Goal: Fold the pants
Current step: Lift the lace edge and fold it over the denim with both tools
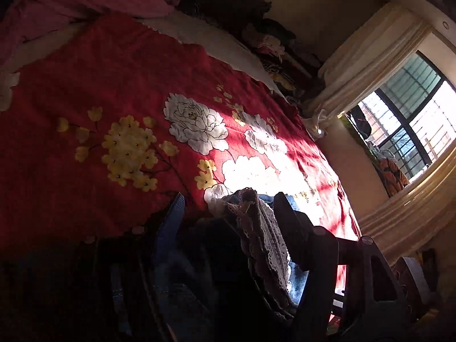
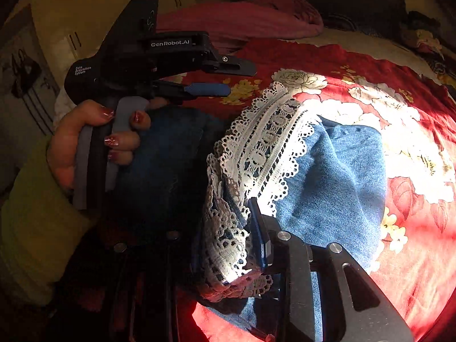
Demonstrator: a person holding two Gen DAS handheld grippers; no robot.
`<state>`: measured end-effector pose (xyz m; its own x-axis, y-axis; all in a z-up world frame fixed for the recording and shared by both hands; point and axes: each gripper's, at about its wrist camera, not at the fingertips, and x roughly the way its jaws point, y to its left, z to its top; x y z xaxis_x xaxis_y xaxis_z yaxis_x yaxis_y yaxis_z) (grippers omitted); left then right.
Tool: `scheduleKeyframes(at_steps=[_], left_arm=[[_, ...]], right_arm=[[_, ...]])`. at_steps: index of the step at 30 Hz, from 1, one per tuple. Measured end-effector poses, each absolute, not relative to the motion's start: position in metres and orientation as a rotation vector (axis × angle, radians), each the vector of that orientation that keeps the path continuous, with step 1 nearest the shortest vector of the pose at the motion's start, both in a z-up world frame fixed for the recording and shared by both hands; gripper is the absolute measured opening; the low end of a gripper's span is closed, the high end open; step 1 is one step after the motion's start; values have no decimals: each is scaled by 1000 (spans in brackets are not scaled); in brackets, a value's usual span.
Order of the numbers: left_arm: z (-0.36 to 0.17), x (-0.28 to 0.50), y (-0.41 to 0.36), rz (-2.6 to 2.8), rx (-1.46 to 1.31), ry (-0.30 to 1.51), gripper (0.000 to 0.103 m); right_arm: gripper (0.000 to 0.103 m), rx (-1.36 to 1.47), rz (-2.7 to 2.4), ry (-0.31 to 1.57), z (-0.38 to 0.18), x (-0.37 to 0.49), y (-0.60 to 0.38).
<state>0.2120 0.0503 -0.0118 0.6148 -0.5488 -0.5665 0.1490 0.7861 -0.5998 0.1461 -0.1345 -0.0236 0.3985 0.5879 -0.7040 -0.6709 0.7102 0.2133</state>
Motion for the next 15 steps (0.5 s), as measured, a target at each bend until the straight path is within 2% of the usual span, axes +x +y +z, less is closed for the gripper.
scheduleKeyframes(at_steps=[4, 6, 7, 10, 15], left_arm=[[-22, 209, 43, -464, -572, 856, 63], [-27, 211, 32, -461, -539, 891, 64], [-28, 211, 26, -452, -512, 906, 64], [-35, 212, 13, -443, -462, 933, 64], [-38, 222, 5, -430, -451, 966, 64]], right_arm=[[41, -200, 817, 822, -29, 136, -117], [59, -213, 843, 811, -28, 130, -113], [62, -208, 870, 809, -27, 127, -114], [62, -189, 916, 750, -12, 118, -129], [69, -171, 826, 736, 1, 120, -173]])
